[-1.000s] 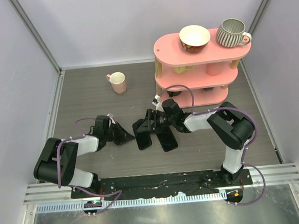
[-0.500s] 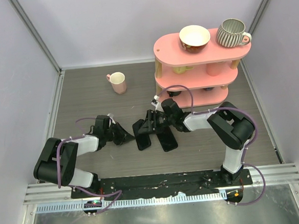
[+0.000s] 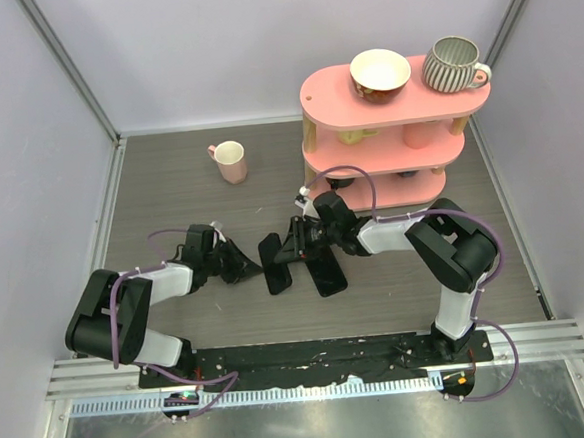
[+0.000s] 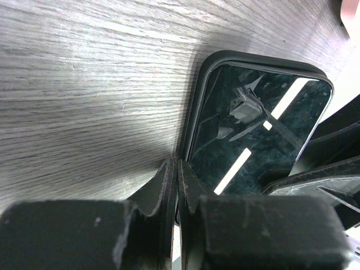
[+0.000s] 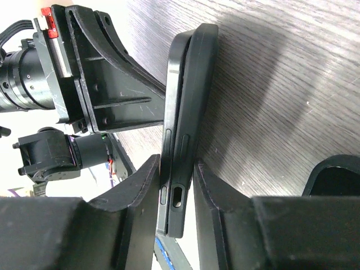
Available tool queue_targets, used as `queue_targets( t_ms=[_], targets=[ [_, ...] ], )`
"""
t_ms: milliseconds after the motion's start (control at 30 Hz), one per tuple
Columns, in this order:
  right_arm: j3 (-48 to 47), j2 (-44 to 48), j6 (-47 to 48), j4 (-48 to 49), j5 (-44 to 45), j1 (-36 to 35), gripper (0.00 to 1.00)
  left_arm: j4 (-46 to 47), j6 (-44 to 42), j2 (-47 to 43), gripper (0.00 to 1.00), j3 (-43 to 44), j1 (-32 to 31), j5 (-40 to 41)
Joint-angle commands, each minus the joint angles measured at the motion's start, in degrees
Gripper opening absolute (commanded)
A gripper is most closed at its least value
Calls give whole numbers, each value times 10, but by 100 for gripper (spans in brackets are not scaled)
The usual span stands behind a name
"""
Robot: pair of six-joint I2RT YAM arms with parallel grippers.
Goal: Put the phone into the phone case
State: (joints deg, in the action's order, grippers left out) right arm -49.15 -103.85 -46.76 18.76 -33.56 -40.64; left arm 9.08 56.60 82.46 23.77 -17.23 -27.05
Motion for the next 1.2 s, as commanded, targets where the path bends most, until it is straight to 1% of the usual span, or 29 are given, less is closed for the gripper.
queue_targets(
  t_ms=[0,67,100,167,300,333,367,400,433,467,500,567,633,700,733,767,833,867,933,967,1033,1067,1133,1167],
  targets=[
    [-19,8,-2,14,-26,-2,22,-20,-14,-7,9,5,-3,16],
    [-19,4,-3,14,-26,-2,20,-19,-14,-7,9,4,-2,17],
    [-19,2,-3,14,-26,-2,17,-19,-13,-8,9,4,-2,17],
    [-19,-2,-4,15,-24,-2,15,-18,-13,-8,9,3,-2,16],
    [-19,-10,-7,14,-20,-2,6,-17,-12,-9,9,2,-2,16],
    [-21,-11,-7,15,-26,-3,8,-17,-12,-9,9,2,-3,16],
    [-22,-12,-8,17,-31,-2,13,-17,-12,-9,9,3,-2,16],
    [-22,-13,-9,23,-38,-1,29,-16,-13,-8,9,1,-3,16],
    [-22,-14,-14,40,-61,-2,35,-14,-13,-7,9,1,-2,17],
    [-24,-14,-17,48,-72,-2,45,-13,-13,-6,9,0,-2,16],
    [-26,-19,-17,49,-81,-3,52,-12,-13,-6,9,-1,-3,16],
    [-37,-19,1,28,-83,-3,65,-6,-12,-1,9,-2,-3,17],
    [-45,-19,20,-2,-76,-3,70,-3,-11,2,9,-3,-3,14],
    [-48,-16,31,-20,-62,-3,71,-1,-11,3,9,-3,-2,14],
    [-53,-15,35,-39,-54,-3,69,0,-10,4,9,-3,-2,14],
    [-55,-14,47,-50,-47,-3,62,0,-11,5,9,-3,-3,14],
    [-60,-12,54,-69,-31,-3,52,1,-11,6,8,-3,-3,14],
    [-60,-12,54,-66,-34,-3,41,1,-12,8,9,-1,-2,13],
    [-58,-11,53,-55,-43,-2,34,1,-12,10,9,-2,-2,12],
    [-59,-11,52,-54,-44,-3,26,1,-13,10,8,-3,-2,12],
    [-58,-10,58,-60,-37,-3,18,1,-16,4,9,-4,-3,12],
    [-59,-10,62,-64,-34,-2,9,1,-17,1,9,-3,-2,11],
    [-61,-10,73,-79,-29,-3,2,-21,-27,-14,11,3,-2,14],
    [-63,-7,76,-82,-29,-2,1,-34,-34,-20,13,15,-1,19]
  ],
)
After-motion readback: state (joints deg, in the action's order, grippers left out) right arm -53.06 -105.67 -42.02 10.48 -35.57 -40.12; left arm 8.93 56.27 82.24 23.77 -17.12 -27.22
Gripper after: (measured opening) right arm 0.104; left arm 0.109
